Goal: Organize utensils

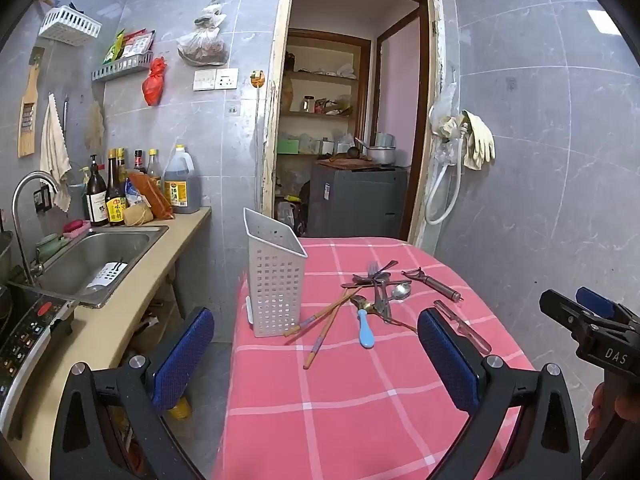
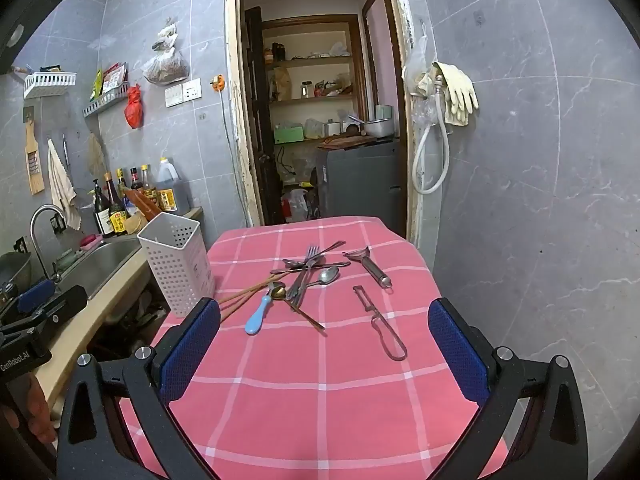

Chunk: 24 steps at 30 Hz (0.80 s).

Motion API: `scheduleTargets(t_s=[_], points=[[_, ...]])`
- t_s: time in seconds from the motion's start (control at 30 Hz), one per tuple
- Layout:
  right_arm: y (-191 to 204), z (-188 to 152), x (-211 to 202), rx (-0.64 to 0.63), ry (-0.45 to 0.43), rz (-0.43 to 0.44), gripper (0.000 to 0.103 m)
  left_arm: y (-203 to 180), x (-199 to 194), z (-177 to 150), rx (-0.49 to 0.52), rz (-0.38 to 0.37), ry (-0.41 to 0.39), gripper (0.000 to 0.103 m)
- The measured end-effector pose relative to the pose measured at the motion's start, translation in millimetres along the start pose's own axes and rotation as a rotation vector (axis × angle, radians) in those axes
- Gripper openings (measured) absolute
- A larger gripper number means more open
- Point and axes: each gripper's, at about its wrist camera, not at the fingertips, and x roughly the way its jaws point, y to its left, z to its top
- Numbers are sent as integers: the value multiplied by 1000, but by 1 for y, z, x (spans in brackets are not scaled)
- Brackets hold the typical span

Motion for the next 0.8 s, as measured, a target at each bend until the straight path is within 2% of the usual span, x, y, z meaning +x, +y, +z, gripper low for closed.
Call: scheduleTargets(t_s=[0.37, 0.8], points=[[1, 0, 1, 0, 1, 1, 102, -3, 3, -8, -1, 0, 2, 102], [2, 0, -1, -1, 3, 1, 102, 1, 2, -3, -12, -9, 9, 102]])
